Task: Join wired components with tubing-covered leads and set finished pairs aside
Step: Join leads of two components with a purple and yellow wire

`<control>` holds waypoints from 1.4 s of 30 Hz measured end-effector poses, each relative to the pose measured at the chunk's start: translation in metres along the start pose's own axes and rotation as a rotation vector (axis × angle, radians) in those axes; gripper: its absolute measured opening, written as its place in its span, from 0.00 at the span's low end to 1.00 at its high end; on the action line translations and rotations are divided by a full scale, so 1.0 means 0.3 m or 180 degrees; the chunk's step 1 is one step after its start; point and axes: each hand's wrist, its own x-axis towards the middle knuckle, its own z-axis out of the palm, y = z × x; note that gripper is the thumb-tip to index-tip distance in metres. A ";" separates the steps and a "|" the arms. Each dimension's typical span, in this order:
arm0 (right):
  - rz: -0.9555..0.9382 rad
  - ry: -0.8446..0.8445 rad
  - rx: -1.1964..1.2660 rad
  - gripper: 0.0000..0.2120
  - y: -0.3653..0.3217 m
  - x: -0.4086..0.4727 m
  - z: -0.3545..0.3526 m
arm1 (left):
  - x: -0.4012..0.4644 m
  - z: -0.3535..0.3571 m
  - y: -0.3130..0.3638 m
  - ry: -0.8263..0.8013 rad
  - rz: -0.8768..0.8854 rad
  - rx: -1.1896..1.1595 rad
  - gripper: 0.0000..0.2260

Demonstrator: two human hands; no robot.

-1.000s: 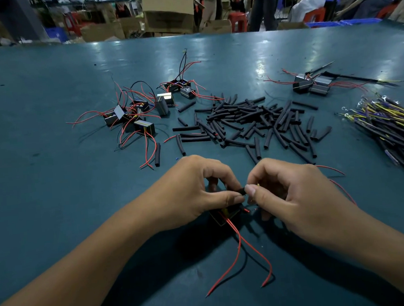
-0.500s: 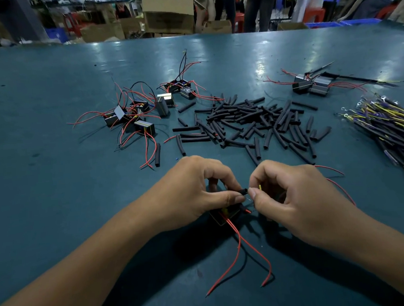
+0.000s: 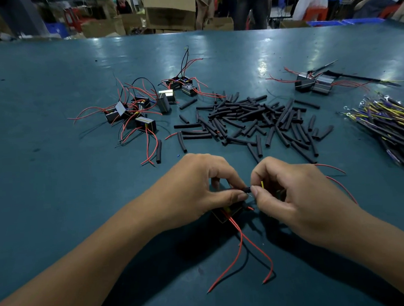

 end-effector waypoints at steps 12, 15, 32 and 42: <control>0.0101 0.0056 0.0288 0.04 0.016 0.005 0.002 | 0.008 0.015 -0.005 0.0132 0.0142 -0.0051 0.04; 0.0101 0.0039 0.0306 0.06 0.023 0.004 0.001 | 0.011 0.015 -0.014 0.0051 0.0093 -0.0117 0.04; 0.0069 0.0150 0.0241 0.07 -0.010 0.002 -0.002 | 0.006 0.017 -0.030 0.0104 0.0111 0.0193 0.03; 0.0369 0.0104 0.0777 0.10 0.010 0.004 -0.006 | 0.008 0.008 -0.030 0.0035 -0.0049 0.0064 0.02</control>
